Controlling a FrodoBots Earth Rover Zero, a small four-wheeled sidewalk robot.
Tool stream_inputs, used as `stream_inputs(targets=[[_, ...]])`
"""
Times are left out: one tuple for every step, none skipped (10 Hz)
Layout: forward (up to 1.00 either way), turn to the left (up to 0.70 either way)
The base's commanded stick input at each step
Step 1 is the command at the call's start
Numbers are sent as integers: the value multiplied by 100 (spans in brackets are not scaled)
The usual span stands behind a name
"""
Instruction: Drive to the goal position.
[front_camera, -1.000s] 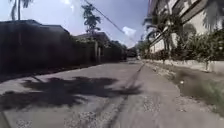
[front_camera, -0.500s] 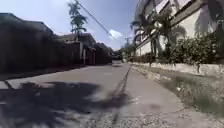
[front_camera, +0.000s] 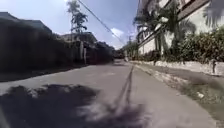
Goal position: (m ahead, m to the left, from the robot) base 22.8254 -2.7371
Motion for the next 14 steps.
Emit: stream_inputs(targets=[[100, -24], [100, -33], [100, 7], [100, 7], [100, 7], [100, 7], [100, 7], [100, 7], [100, 7], [100, 7], [100, 7], [100, 7], [100, 7], [100, 7]])
